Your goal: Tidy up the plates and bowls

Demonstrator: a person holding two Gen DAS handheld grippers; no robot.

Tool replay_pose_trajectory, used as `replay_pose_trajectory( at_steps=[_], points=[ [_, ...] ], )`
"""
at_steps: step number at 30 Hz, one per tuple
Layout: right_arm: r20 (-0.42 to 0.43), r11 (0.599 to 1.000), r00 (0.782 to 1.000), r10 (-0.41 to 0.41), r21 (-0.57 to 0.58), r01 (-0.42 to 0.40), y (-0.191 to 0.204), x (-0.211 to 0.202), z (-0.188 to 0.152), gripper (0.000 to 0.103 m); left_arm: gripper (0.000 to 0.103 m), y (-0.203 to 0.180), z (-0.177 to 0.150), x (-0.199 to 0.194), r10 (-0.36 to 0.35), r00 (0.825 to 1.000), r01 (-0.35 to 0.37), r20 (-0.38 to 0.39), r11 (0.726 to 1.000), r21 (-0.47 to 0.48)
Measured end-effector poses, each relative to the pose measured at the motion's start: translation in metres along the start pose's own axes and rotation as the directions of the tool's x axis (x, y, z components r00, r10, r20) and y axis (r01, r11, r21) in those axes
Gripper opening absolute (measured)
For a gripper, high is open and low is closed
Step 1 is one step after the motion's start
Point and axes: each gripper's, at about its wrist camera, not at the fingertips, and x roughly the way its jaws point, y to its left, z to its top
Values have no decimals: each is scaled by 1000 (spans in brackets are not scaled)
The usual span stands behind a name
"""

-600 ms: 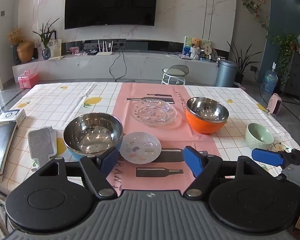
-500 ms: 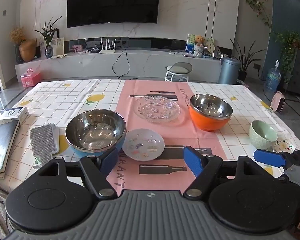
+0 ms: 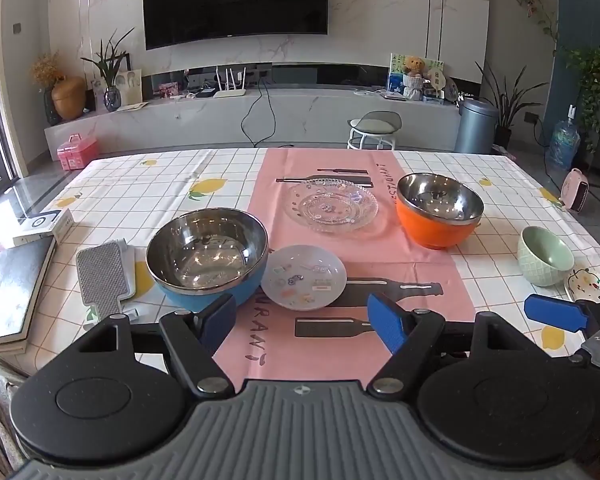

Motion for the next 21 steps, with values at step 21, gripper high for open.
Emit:
replay_pose_trajectory(
  at_steps=[21],
  points=[
    [-8, 1000, 1000, 18, 3, -18, -1, 1, 0, 100, 88, 4, -2, 0, 4, 1000, -5, -21, 999, -36]
  ],
)
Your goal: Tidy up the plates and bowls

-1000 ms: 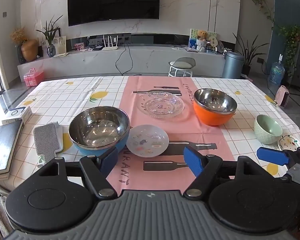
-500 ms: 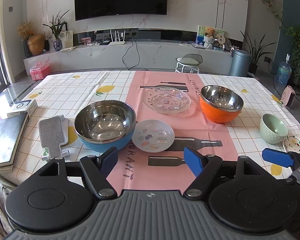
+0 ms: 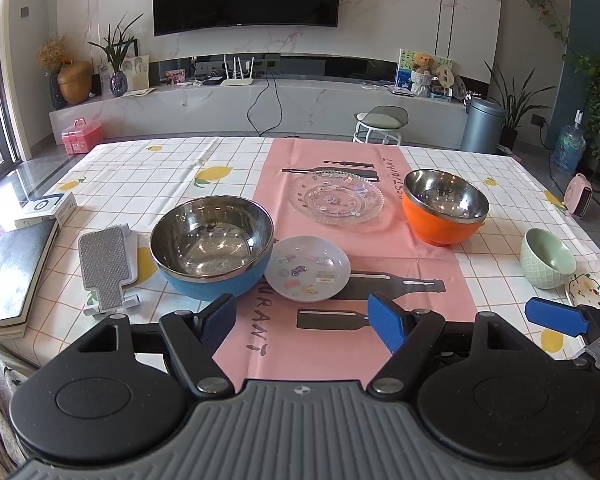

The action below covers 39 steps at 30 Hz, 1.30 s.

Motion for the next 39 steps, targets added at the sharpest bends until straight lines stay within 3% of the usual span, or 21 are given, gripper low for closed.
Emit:
replay_pose_trajectory(
  at_steps=[39],
  points=[
    [-14, 1000, 1000, 15, 0, -15, 2, 3, -2, 99, 88, 4, -3, 5, 12, 1000, -12, -25, 1000, 9]
  ],
)
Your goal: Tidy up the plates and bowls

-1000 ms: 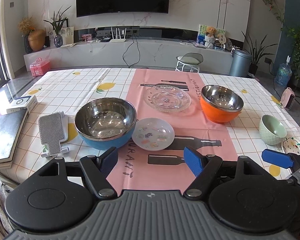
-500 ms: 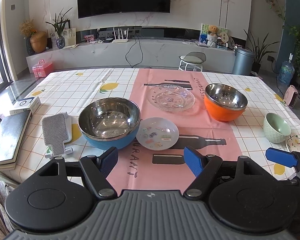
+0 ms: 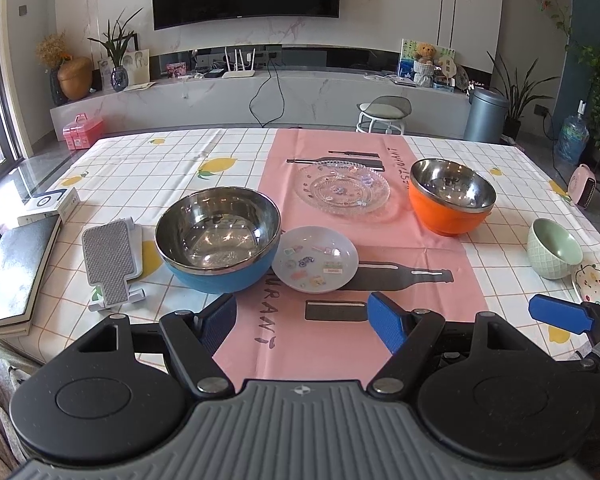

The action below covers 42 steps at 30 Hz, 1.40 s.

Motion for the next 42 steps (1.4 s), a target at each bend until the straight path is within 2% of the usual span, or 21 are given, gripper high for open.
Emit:
replay_pose_trajectory(
  at_steps=[11, 22, 28, 32, 36, 39, 42],
  points=[
    [-11, 1000, 1000, 12, -16, -12, 2, 1, 0, 99, 88, 6, 6, 1, -14, 999, 14, -37, 1000, -1],
    [25, 998, 999, 22, -52, -20, 4, 0, 29, 97, 88, 39, 36, 3, 55, 998, -56, -22, 998, -35],
    [7, 995, 998, 69, -69, -68, 6, 9, 49, 95, 88, 65, 61, 14, 91, 995, -93, -26, 993, -72],
    [-54, 988, 986, 155, -6, -155, 4, 24, 73, 95, 88, 89, 82, 41, 131, 989, -137, -63, 986, -101],
    [-94, 972, 970, 225, 92, -216, 6, 49, 102, 95, 88, 112, 91, 73, 52, 993, -65, -106, 990, -123],
    [-108, 973, 968, 228, 65, -222, 18, 71, 123, 95, 88, 128, 82, 92, 40, 995, -55, -92, 985, -167],
    [-117, 974, 967, 228, 36, -225, 33, 99, 144, 91, 87, 146, 71, 113, -6, 985, -33, -175, 974, -222]
  ],
)
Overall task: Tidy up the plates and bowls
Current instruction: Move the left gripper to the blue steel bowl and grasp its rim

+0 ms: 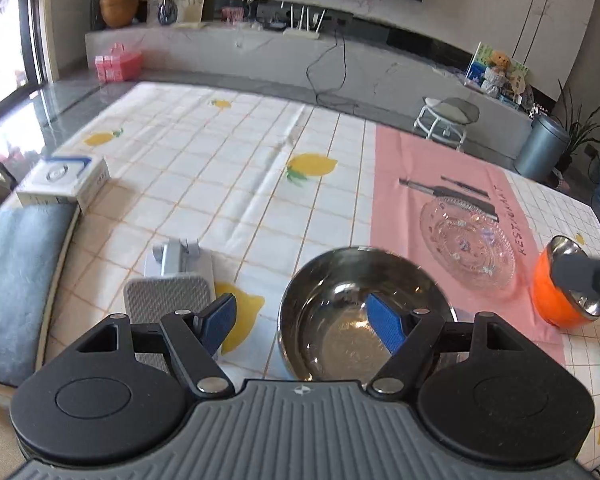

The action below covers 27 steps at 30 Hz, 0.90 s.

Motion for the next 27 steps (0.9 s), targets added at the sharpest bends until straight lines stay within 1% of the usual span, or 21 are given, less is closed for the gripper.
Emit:
replay_pose_trajectory(
  at_steps=[1, 2, 3, 5, 8, 9, 10, 12, 13, 18, 21, 22, 23, 24, 27],
  points=[
    [-14, 1000, 1000, 4, -3, -4, 3, 11, 7, 84, 86, 5, 1, 6, -6, 1000, 5, -29, 1000, -23],
    [-35, 1000, 999, 8, -4, -9, 6, 24, 15, 82, 85, 9, 1, 10, -9, 999, 7, -41, 999, -42],
    [-57, 1000, 998, 19, 1, -19, 8, 38, 22, 80, 85, 12, 2, 12, -7, 999, 5, -42, 998, -55],
    [-91, 999, 995, 47, 17, -45, 10, 62, 29, 80, 85, 14, 1, 14, -11, 999, 8, -44, 998, -68],
    [-130, 998, 990, 57, 38, -53, 10, 88, 24, 75, 85, 18, 1, 22, -34, 997, 28, -66, 995, -92],
    [-142, 998, 988, 59, 43, -53, 9, 94, 19, 71, 85, 20, -1, 23, -33, 997, 25, -76, 994, -106],
    [-156, 997, 986, 60, 50, -53, 7, 98, 15, 67, 83, 24, -3, 26, -35, 996, 23, -88, 991, -131],
    [-180, 996, 981, 75, 51, -67, 5, 102, 7, 63, 82, 28, -8, 27, -51, 994, 35, -96, 985, -169],
    [-179, 996, 980, 89, 42, -83, 4, 102, 3, 63, 82, 29, -8, 27, -55, 994, 37, -96, 983, -181],
    [-204, 994, 973, 111, 10, -112, 7, 106, -10, 62, 82, 29, -8, 25, -56, 995, 42, -77, 984, -173],
    [-212, 991, 970, 121, -25, -129, 13, 106, -11, 61, 81, 27, -10, 30, -54, 992, 37, -115, 988, -148],
    [-210, 991, 971, 115, -46, -128, 14, 107, -12, 57, 79, 26, -10, 32, -54, 990, 36, -129, 989, -140],
    [-211, 991, 972, 106, -63, -122, 16, 108, -12, 55, 73, 25, -11, 34, -53, 989, 35, -136, 990, -137],
    [-219, 991, 971, 98, -71, -116, 15, 109, -14, 49, 67, 24, -11, 35, -49, 989, 30, -140, 991, -134],
    [-258, 989, 960, 109, -68, -130, 13, 116, -18, 41, 55, 23, -12, 34, -44, 990, 28, -134, 993, -116]
  ],
)
